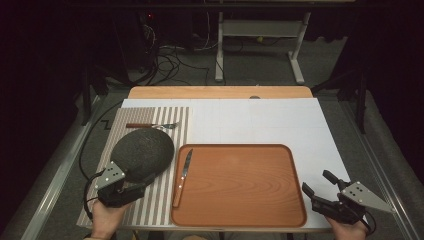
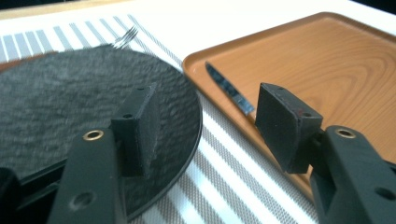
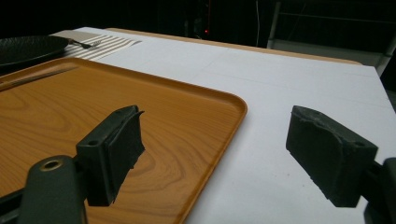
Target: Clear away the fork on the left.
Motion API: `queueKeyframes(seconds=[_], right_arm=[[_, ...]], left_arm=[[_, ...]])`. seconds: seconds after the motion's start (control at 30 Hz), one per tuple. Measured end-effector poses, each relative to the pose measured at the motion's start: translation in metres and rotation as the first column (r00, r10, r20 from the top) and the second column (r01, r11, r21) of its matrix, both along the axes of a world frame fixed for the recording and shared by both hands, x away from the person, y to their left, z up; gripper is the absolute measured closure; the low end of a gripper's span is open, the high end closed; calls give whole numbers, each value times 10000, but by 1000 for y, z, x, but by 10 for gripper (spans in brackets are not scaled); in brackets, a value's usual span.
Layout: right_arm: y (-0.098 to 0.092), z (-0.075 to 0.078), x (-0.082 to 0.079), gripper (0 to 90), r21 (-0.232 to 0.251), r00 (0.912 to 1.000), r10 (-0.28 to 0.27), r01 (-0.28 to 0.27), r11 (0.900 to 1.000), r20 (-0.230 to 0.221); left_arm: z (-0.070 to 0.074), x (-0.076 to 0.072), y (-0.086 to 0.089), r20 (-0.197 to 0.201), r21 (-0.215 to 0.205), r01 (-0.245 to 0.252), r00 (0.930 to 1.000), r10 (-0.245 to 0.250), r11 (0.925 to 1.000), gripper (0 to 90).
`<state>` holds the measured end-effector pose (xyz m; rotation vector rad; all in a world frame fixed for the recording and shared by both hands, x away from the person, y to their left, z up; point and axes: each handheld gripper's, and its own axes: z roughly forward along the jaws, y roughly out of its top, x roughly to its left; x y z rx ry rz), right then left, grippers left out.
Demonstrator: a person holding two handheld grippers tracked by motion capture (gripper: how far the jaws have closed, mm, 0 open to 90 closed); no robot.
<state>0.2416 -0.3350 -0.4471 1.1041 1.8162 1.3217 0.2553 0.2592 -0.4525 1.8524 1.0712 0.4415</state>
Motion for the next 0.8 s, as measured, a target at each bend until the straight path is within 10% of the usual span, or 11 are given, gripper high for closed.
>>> queueKeyframes(seconds=[0.8], right_arm=[[-4,0,-7,193,88,9999,47,-48,9999,107]], left_arm=[[42,29,-16,783,142,458,9958,-468,9988,377]])
